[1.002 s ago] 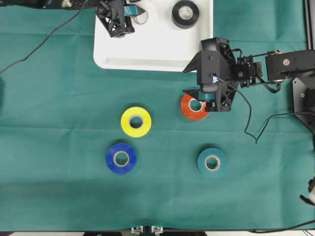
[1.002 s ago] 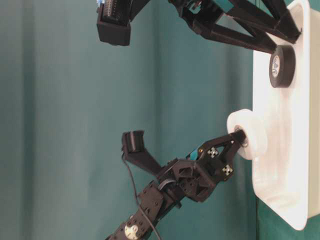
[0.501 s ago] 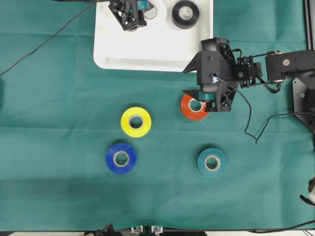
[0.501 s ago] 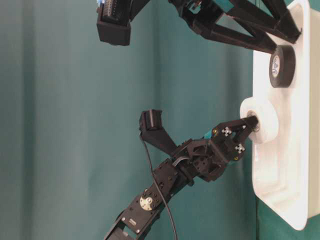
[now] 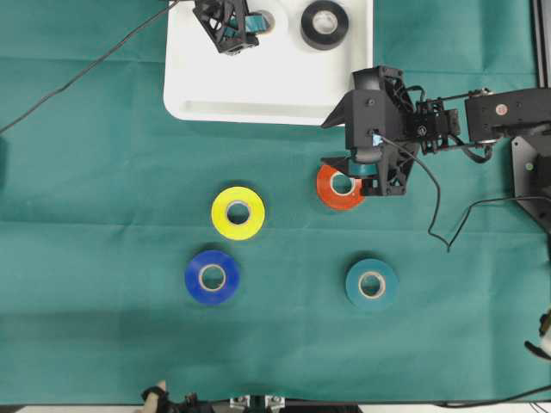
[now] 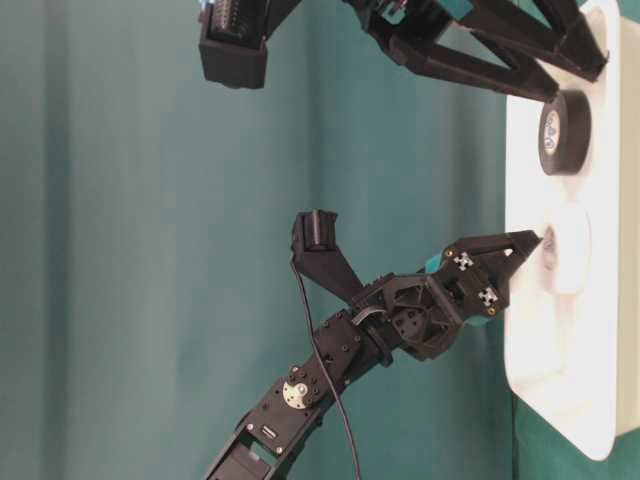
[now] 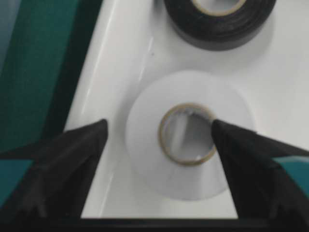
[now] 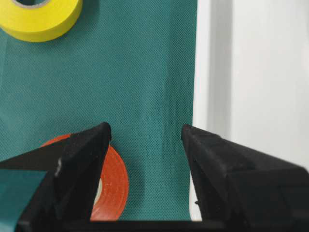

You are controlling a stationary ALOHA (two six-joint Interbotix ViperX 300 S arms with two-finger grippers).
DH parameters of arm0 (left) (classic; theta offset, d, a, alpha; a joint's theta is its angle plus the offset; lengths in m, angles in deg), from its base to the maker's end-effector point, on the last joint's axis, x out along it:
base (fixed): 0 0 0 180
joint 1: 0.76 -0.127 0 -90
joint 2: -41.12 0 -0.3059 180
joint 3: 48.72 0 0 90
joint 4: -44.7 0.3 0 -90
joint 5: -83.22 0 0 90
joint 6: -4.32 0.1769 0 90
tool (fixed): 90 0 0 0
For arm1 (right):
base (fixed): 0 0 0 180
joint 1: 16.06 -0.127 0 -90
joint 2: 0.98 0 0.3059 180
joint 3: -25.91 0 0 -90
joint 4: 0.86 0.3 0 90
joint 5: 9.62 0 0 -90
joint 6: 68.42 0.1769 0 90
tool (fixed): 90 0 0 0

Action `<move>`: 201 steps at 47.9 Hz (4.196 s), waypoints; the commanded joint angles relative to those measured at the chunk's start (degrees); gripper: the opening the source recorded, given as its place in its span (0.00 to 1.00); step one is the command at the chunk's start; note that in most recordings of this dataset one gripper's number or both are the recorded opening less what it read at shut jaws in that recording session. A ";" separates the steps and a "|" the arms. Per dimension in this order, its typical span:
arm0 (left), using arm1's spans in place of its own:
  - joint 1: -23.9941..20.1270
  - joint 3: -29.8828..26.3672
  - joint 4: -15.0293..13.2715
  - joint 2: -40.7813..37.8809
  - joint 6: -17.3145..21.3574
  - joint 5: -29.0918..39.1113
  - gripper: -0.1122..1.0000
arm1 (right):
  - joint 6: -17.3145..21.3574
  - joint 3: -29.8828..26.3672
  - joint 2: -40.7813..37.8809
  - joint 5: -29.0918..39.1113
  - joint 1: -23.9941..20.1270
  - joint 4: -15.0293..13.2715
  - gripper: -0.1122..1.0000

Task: Put the tape alternately from left to right into the white case.
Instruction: 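Place white tape in the tray with left gripper and release, then move left gripper back over the yellow tape roll, then move right gripper to the teal tape roll and grasp it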

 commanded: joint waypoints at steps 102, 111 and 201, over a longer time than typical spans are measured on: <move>25.31 20.83 -0.26 20.57 -8.61 0.18 0.96 | 0.00 -0.53 0.53 -1.67 -0.18 0.09 0.72; 25.31 20.83 -0.26 20.48 -8.61 0.09 0.96 | 0.09 -0.88 0.53 -1.76 -0.88 0.18 0.72; 26.46 20.74 -0.26 18.46 -9.32 -4.48 0.96 | 18.11 1.05 -6.94 3.16 -27.33 1.23 0.72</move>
